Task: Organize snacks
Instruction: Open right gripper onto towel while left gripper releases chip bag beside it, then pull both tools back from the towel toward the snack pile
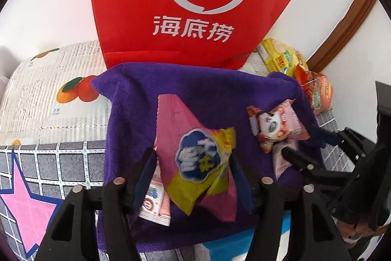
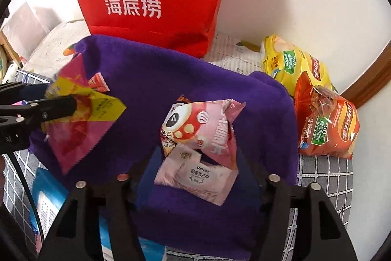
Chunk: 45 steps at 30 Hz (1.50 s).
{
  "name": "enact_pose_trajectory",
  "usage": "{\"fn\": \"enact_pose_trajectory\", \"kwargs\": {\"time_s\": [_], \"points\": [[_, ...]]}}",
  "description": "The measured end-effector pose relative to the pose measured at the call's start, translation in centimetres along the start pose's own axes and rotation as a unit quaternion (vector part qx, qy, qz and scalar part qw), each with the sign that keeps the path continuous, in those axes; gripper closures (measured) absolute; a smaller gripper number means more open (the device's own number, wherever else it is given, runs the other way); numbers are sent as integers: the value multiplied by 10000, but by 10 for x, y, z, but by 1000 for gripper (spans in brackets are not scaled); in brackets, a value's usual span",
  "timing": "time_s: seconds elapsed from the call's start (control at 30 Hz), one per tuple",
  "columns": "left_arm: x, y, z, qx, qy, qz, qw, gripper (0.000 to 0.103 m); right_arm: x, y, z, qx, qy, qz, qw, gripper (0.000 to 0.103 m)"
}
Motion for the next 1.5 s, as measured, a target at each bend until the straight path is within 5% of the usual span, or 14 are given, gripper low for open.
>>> {"fn": "enact_pose_trajectory", "kwargs": {"time_s": [0.13,0.57,0.8,1.07,1.5], "points": [[-14,-4,-5,13,85,-190,9998,29,-12,5,5,108,-164,-52,9998,38],[-100,-14,-2,92,-181,-1155,9931,29,-88,49,-14,1167,50,-486,9920,20],[-156,10,-17,373,-354,-1587,9860,29,-135,92,-19,1428,56,-840,9862,11],[-179,62,-9,256,-591,-1487,9868,29,-151,134,-24,1711,16,-944,9807,11],[-171,127,1,-6,-391,-1107,9931,30,-150,205,43,1714,-1194,-602,9761,11]]}}
Point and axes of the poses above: each gripper's, at about its wrist camera, not at the fingertips, and x roughly the way its jaws point, z to its left, y to its underside, the point moved 8 cm from there along x, roughly the way its jaws point, and after that the axes turned 6 degrees about x, right-handed, at the moved point
